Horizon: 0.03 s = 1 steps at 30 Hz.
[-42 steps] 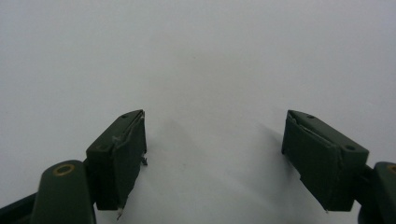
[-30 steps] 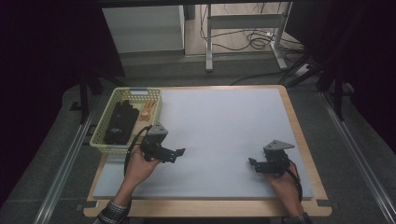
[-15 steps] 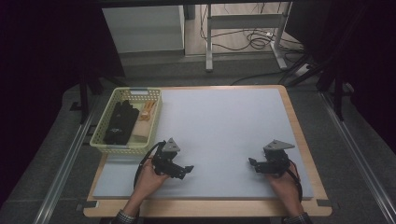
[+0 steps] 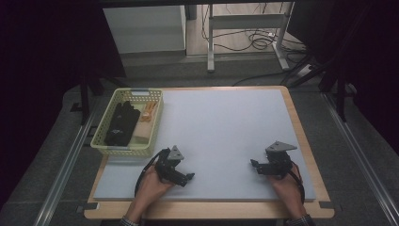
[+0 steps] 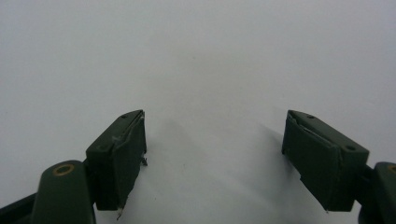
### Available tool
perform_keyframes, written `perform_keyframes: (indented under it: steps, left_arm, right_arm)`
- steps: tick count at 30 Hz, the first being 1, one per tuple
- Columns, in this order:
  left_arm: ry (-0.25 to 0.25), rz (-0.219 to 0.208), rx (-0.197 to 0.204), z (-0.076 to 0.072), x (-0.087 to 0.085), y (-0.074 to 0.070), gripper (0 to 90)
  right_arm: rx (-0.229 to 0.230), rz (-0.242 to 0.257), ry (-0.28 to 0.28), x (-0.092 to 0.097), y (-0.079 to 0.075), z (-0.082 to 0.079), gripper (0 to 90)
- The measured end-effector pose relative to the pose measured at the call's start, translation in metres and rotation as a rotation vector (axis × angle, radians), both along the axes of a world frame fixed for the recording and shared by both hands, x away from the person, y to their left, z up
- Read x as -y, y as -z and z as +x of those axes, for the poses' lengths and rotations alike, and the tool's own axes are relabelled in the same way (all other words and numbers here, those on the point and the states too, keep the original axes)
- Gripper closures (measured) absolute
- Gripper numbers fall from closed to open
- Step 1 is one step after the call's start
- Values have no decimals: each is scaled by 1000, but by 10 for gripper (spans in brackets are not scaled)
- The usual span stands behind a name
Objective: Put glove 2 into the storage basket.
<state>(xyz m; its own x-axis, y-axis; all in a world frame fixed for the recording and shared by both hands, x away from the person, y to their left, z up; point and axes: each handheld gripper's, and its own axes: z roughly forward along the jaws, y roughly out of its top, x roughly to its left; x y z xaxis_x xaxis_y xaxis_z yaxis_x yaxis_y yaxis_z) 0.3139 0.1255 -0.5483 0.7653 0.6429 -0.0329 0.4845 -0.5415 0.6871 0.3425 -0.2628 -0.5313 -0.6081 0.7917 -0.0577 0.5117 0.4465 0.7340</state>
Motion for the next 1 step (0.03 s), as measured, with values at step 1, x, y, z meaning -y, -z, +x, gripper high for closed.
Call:
perform_keyframes:
  steps: [1]
  left_arm:
    - [0,0,0,0,0,0,0]
  right_arm:
    - [-1,0,-1,0,0,0,216]
